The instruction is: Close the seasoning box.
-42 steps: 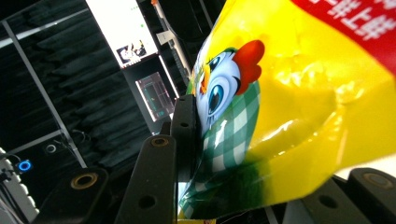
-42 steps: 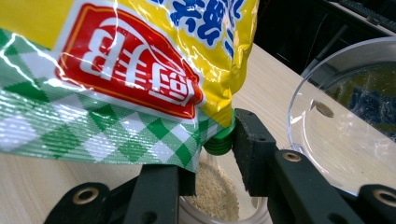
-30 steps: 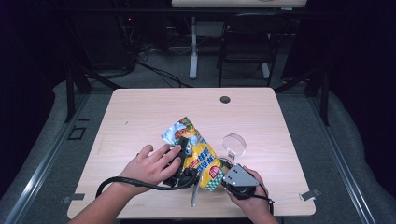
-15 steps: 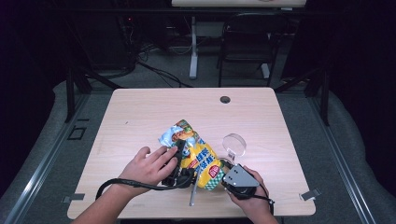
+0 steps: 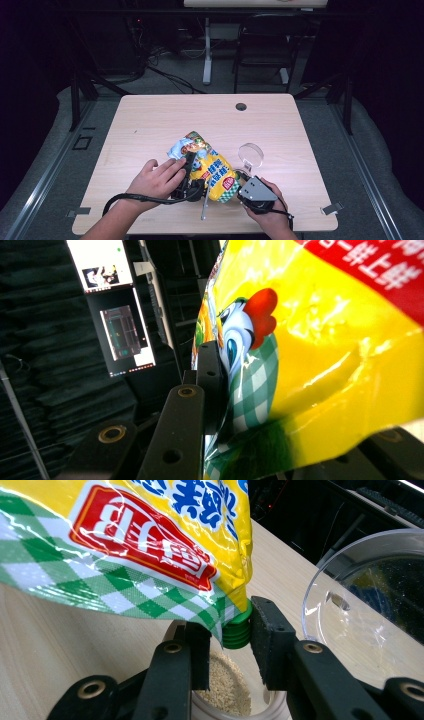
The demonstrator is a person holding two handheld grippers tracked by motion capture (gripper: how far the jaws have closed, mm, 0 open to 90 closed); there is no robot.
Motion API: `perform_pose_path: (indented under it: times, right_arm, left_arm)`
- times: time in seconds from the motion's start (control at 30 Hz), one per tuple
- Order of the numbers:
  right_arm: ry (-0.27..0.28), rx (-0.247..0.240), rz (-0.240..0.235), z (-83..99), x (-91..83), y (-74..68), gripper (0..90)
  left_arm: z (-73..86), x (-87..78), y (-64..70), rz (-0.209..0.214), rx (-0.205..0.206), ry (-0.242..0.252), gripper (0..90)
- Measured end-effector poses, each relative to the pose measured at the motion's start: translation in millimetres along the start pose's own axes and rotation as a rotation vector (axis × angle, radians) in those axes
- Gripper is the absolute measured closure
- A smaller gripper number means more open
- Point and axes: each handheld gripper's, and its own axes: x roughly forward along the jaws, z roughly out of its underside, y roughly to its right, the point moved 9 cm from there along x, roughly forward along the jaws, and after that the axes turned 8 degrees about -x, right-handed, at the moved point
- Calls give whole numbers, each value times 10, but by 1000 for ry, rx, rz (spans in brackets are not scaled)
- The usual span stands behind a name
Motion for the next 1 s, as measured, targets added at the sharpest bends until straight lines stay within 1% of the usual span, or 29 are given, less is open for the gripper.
perform_pose_path:
  times: [0.03, 0.07, 0.13, 0.27, 0.33, 0.37, 0.4, 0.47, 0.5, 0.57, 0.63, 0.77, 0.83, 0.9, 1.0]
  right_arm:
    - [0, -1, 0, 1, -1, 2, 708]
    - [-1, 0, 1, 2, -4, 4, 707]
    - [1, 2, 4, 3, -6, 7, 706]
    - [2, 2, 4, 3, -6, 6, 705]
    - [4, 5, 5, 1, -7, 10, 702]
    - [4, 5, 5, 1, -7, 10, 702]
    - [5, 6, 6, 2, -6, 11, 701]
    - [5, 7, 5, 4, -5, 10, 700]
    - [4, 8, 4, 5, -3, 9, 699]
    - [6, 8, 7, 6, -4, 14, 696]
    - [9, 15, 10, 6, -9, 23, 693]
    - [10, 17, 11, 7, -10, 26, 686]
    - [11, 19, 7, 7, -8, 24, 685]
    - [7, 19, 7, 14, -5, 28, 680]
    - [8, 22, 8, 16, -2, 28, 675]
  left_arm:
    - [6, 1, 7, 6, -2, -3, 816]
    - [12, 5, 20, 13, -13, 0, 817]
    - [15, 7, 28, 13, -20, 4, 821]
    - [29, 14, 62, 30, -42, 8, 824]
    - [44, 21, 85, 43, -64, 9, 826]
    - [44, 21, 85, 43, -64, 9, 827]
    - [48, 26, 99, 50, -79, 12, 828]
    - [58, 29, 107, 63, -78, 6, 828]
    - [62, 33, 121, 65, -94, 8, 829]
    - [66, 40, 134, 72, -102, 11, 831]
    - [72, 44, 162, 83, -124, 15, 833]
    - [77, 51, 178, 88, -135, 18, 834]
    - [81, 60, 202, 99, -144, 19, 835]
    - [85, 66, 210, 99, -147, 19, 835]
    - [91, 72, 234, 106, -167, 22, 835]
